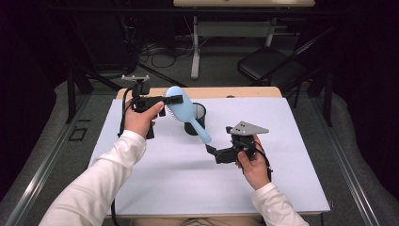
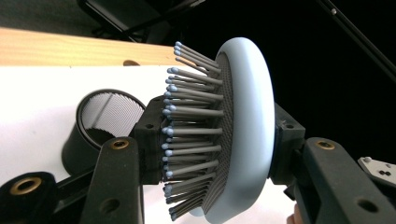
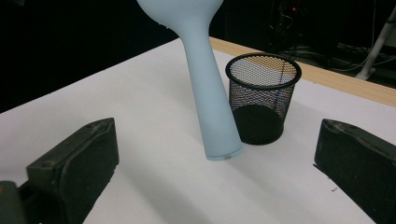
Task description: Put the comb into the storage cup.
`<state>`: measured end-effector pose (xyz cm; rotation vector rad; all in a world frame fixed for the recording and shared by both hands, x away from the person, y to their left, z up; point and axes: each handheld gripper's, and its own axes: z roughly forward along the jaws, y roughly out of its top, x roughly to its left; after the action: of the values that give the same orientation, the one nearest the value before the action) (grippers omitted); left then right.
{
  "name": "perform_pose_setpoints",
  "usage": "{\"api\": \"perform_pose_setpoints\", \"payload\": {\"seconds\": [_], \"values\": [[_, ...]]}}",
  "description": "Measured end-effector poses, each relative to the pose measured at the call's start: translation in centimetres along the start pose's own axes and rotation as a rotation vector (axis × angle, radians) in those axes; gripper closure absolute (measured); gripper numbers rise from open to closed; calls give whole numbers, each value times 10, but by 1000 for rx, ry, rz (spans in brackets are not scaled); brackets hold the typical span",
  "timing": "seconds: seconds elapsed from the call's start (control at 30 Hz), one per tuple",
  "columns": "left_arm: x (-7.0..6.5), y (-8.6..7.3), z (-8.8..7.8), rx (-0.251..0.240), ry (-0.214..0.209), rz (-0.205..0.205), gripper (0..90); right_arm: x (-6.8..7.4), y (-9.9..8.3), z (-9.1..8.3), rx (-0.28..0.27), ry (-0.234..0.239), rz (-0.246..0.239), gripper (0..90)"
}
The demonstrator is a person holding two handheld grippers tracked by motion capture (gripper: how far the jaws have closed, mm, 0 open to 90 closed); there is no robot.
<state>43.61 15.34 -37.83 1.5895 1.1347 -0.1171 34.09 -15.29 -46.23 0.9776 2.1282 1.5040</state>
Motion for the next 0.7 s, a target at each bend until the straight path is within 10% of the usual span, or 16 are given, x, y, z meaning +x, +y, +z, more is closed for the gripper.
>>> {"api": "perform_pose_setpoints", "payload": {"seconds": [0.7], "values": [[-3, 12, 4, -38, 21, 47, 514, -7, 1, -3, -12, -18, 7, 0]]}}
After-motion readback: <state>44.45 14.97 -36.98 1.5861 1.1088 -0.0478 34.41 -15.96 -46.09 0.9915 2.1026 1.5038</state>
